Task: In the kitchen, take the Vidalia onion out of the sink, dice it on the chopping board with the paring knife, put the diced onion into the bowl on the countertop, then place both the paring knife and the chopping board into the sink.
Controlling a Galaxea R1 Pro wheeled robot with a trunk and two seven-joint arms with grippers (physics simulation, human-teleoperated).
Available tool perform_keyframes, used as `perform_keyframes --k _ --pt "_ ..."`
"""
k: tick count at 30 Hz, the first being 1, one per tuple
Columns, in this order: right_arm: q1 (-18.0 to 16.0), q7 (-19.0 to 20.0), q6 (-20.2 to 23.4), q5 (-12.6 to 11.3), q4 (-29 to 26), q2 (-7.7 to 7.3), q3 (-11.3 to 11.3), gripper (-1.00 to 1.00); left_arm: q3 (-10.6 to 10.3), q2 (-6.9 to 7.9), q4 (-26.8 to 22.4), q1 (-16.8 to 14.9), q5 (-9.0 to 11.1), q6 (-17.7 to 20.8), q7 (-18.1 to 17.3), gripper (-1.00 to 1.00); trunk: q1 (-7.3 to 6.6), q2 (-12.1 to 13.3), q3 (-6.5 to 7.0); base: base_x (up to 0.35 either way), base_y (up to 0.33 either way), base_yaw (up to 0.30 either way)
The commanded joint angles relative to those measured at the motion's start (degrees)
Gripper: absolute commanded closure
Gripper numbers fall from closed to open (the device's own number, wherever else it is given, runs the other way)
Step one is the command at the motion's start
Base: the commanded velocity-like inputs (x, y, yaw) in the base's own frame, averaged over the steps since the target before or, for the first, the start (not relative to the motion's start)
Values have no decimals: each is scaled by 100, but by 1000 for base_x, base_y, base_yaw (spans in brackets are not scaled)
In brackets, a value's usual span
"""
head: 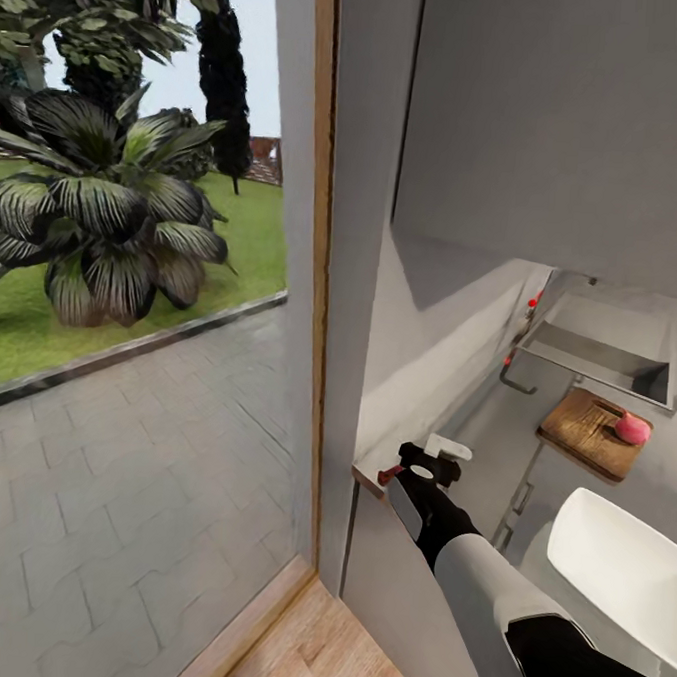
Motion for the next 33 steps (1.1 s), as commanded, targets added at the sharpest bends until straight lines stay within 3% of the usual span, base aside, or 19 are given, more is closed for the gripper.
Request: perform_keyframes --k 1,33 --pt "-6 -35 -2 -40 5 0 30 -100 41 -11 -9 -1 -39 -6 -38 -100 4 -12 -11 0 76 0" --pt "-6 -31 -4 -55 196 0 22 -100 41 -8 -18 -3 -39 -10 -38 -100 4 -12 -11 -1 19 0"
